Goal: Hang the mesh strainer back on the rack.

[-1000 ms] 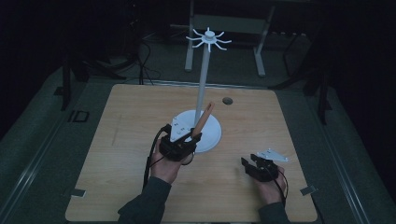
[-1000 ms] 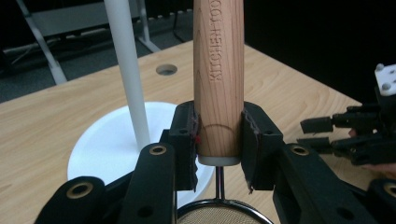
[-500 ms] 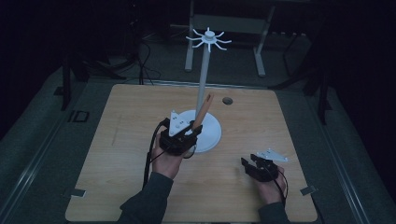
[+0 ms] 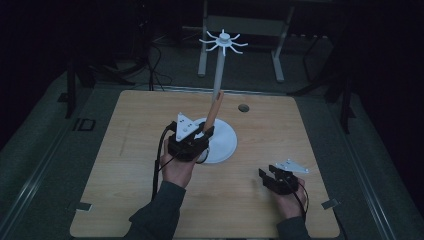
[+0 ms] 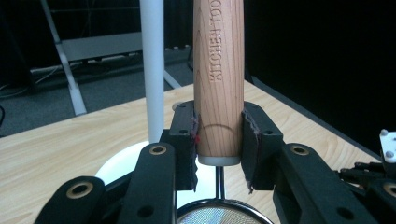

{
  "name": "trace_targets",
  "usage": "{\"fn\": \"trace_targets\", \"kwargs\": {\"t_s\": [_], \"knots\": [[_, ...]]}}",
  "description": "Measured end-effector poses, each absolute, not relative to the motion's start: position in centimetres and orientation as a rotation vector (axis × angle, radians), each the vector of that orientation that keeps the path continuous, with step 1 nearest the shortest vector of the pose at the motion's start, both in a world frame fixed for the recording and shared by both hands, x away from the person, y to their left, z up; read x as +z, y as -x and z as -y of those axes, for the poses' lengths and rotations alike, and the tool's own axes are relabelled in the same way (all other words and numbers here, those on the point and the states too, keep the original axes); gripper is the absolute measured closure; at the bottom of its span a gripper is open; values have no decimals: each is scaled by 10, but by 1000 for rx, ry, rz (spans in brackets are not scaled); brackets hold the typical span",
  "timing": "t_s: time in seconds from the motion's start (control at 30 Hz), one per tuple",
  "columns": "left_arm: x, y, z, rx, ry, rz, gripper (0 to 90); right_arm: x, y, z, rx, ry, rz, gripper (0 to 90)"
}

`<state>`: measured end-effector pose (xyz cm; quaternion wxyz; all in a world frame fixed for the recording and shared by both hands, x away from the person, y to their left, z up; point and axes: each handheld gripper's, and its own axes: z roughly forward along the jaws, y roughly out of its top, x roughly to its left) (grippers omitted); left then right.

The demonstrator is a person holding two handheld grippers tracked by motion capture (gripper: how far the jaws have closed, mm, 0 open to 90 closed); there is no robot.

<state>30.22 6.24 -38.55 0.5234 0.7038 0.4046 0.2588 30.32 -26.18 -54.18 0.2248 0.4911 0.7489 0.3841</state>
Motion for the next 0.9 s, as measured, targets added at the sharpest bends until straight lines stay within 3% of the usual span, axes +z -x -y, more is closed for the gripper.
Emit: {"fn": "trace_targets", "kwargs": {"t_s": [0.9], "knots": [[-359,-307,-64,653,-1592,-975,690,-542,-303,262,1056,-1355,-2066,519]]}}
